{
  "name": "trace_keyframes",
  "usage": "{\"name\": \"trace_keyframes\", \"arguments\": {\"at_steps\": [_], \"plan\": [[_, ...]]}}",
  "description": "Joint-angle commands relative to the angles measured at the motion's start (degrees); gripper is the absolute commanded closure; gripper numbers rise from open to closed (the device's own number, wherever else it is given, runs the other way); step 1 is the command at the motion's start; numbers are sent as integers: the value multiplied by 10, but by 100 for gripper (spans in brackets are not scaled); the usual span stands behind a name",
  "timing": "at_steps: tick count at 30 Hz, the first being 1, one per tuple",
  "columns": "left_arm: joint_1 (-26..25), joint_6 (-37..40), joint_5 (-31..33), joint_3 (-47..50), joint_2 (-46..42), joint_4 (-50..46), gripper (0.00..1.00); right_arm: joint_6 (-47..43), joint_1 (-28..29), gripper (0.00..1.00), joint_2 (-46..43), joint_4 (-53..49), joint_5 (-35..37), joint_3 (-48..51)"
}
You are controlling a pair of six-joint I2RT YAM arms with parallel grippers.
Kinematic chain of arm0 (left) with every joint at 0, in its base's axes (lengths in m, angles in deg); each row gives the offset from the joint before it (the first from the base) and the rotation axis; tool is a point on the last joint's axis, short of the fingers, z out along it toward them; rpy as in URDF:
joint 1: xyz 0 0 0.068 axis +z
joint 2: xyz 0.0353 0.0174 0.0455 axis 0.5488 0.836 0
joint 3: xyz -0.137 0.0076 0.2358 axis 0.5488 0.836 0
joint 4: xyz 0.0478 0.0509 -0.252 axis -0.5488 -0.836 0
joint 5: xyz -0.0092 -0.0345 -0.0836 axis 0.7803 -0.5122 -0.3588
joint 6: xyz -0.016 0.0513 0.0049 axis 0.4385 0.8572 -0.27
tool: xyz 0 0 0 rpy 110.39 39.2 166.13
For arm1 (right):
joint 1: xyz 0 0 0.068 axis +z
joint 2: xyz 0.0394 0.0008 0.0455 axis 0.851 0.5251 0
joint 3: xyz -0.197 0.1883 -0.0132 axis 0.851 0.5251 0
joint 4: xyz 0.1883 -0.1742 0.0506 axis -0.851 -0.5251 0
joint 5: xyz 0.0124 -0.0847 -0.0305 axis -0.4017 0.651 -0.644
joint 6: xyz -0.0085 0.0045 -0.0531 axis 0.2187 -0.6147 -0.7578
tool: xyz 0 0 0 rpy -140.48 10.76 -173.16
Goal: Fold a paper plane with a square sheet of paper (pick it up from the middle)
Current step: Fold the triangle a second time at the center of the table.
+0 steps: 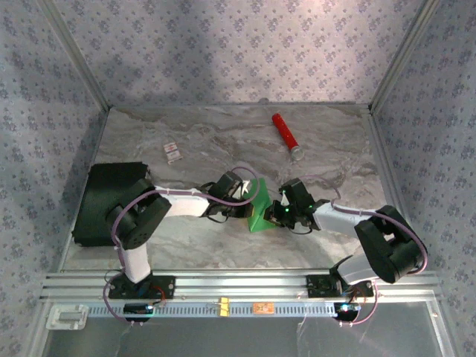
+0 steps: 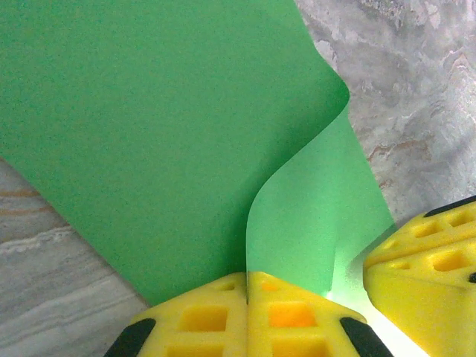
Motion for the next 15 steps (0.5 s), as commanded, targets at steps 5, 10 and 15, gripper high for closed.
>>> {"name": "trace_keyframes", "arguments": {"at_steps": [5,10,15], "plan": [[-5,28,8,-18,-14,-45,94,-14,1,90,11,-44,37,2],[-6,62,7,-39,-10,-65,93,-31,-8,91,14,-61,38,5],[-5,78,3,-54,0,-73,93,-32,-11,91,14,-55,33,8]]}}
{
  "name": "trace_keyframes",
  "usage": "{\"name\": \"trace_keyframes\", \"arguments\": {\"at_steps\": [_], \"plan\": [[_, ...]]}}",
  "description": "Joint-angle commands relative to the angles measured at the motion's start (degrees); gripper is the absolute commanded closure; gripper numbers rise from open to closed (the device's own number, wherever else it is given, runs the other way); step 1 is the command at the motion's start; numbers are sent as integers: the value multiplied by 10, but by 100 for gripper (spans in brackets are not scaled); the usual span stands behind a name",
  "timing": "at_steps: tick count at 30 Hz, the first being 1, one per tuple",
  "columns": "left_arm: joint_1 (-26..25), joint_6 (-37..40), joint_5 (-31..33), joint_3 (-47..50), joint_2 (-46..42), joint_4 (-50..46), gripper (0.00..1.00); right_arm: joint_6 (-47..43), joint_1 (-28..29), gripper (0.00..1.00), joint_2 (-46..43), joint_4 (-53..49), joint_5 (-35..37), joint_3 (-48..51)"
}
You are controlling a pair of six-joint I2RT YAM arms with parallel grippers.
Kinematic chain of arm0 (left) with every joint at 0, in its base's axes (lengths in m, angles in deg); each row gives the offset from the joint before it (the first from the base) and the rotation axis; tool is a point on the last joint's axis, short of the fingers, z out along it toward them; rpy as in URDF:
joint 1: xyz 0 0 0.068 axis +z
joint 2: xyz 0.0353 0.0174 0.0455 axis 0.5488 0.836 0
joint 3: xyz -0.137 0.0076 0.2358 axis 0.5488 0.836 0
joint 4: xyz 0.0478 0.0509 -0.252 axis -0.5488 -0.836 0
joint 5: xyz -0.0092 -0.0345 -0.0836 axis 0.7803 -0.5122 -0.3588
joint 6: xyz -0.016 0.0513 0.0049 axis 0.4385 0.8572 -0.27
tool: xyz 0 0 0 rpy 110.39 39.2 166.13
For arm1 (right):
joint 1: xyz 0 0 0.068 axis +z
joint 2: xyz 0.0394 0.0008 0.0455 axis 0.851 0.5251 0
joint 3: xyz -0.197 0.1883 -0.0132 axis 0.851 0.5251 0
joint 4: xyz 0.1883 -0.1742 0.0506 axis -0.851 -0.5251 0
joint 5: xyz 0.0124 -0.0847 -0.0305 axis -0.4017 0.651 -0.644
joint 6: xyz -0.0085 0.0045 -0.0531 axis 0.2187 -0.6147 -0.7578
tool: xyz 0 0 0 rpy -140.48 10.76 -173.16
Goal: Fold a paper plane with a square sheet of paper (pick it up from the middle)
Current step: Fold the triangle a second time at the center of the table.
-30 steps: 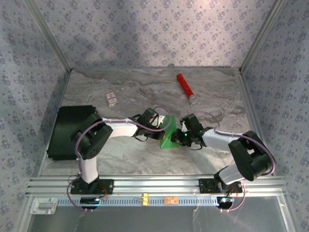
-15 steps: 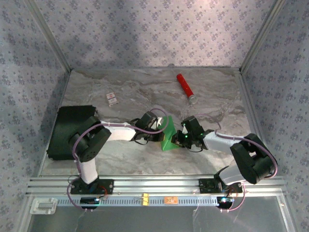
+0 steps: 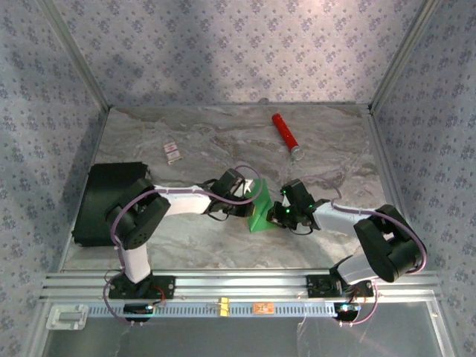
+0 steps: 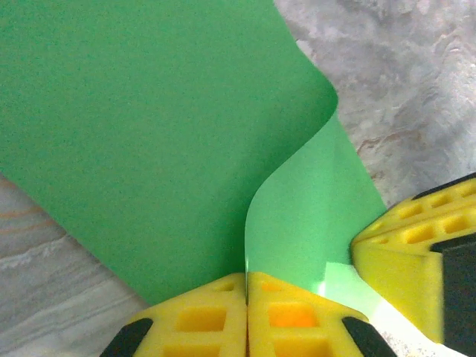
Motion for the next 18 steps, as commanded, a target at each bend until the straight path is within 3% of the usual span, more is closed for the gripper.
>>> {"name": "trace_keyframes", "arguments": {"at_steps": [1,18], "plan": [[-4,29,2,-20,2,-22,92,-13,-4,91,10,-32,14,9],[0,59,7,-38,19,-28,92,-22,-8,91,11,-33,9,11]]}}
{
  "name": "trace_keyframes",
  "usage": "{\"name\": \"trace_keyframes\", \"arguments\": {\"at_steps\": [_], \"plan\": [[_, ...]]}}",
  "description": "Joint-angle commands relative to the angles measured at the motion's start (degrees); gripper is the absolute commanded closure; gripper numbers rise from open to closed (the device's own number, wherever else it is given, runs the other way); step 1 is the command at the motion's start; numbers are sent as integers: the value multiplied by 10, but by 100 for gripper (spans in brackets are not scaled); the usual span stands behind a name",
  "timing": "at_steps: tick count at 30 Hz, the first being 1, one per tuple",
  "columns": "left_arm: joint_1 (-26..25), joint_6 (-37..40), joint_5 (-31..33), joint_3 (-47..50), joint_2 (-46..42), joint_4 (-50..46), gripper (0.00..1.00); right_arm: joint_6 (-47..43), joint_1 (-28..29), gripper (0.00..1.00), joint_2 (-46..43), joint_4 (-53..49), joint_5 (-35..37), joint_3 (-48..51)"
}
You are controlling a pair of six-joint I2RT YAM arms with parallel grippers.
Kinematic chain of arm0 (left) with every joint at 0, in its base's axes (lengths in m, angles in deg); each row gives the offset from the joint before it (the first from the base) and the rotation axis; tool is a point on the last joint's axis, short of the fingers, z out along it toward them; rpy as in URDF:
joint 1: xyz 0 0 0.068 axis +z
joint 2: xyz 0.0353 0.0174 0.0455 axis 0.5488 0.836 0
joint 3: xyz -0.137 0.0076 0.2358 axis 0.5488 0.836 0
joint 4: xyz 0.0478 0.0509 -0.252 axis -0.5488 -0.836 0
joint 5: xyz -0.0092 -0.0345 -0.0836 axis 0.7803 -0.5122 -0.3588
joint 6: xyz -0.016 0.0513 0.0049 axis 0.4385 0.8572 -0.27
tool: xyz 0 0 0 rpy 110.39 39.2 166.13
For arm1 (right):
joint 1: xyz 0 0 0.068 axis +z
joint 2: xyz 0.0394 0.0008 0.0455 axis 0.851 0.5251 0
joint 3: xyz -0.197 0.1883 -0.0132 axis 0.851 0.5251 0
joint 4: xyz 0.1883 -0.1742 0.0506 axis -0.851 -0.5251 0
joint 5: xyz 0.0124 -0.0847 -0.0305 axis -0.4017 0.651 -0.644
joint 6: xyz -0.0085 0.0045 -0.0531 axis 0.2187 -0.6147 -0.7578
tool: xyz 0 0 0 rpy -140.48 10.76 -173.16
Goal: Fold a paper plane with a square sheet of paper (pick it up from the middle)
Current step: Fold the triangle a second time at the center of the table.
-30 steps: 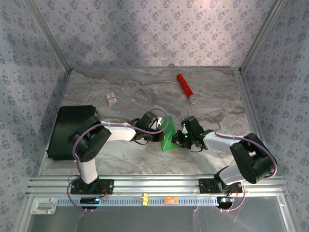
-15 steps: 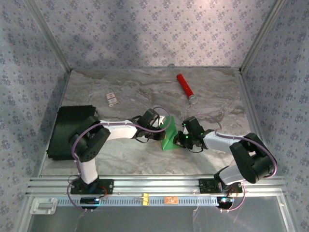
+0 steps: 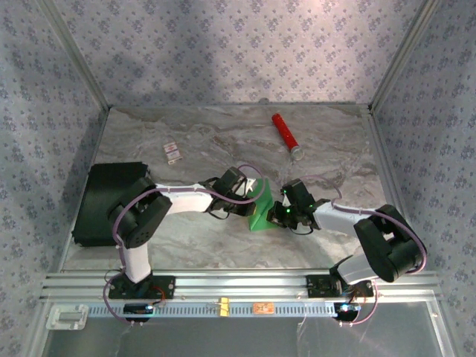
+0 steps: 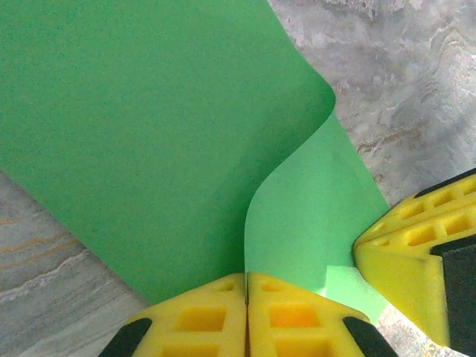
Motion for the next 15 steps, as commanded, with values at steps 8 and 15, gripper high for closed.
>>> {"name": "trace_keyframes", "arguments": {"at_steps": [8,15], "plan": [[1,33,1,-25,15,-15,92,-19,-7,91,11,-35,8,12],[3,44,-4,-23,16,-10,92,-20,-10,91,12,-36,6,14]]}}
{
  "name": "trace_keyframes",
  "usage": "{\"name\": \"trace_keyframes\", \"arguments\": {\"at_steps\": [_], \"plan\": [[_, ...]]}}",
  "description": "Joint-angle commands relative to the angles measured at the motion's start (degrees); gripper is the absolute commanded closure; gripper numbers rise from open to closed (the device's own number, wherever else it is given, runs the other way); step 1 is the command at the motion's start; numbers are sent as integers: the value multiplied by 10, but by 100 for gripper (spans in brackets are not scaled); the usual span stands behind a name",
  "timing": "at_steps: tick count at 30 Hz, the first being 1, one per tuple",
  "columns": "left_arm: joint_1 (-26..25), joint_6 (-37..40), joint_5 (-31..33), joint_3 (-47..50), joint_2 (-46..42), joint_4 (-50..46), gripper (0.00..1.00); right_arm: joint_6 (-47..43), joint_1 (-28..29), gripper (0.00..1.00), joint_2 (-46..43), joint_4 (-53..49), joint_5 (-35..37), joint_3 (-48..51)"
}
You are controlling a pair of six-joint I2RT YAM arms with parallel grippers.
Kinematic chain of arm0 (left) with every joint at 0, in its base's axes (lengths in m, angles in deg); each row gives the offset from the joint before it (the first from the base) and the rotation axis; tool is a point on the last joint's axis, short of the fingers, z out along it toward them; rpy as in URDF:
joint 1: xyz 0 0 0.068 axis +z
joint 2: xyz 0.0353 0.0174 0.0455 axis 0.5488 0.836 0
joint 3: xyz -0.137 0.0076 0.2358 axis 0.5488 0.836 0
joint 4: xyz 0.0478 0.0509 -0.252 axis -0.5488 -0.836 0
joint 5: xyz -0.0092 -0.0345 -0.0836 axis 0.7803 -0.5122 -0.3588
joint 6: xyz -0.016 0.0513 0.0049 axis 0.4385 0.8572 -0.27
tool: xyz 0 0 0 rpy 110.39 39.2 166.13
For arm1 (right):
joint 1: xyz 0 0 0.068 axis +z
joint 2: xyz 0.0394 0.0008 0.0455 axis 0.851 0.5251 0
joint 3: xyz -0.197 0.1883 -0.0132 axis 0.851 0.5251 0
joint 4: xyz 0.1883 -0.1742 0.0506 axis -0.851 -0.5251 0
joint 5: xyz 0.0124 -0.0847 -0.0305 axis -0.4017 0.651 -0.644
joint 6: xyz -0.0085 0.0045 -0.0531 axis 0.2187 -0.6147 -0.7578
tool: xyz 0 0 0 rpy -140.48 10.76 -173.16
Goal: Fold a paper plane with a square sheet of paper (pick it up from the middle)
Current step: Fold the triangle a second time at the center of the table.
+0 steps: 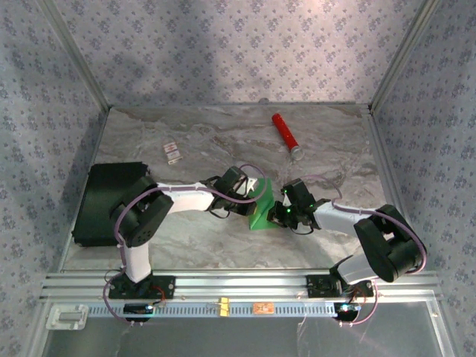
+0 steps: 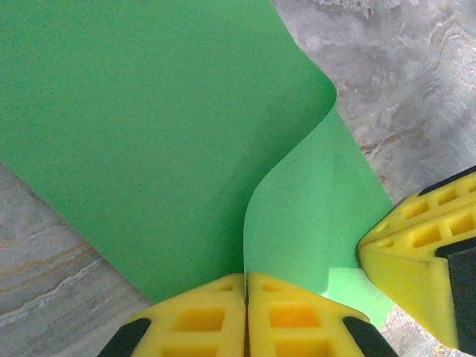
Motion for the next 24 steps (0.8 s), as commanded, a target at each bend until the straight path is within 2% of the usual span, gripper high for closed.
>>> {"name": "trace_keyframes", "arguments": {"at_steps": [1,24], "plan": [[2,21,-4,-9,8,0,92,-12,-5,91,12,-35,9,14],[2,50,-8,-26,20,-13,92,-18,-11,91,20,-34,3,16]]}}
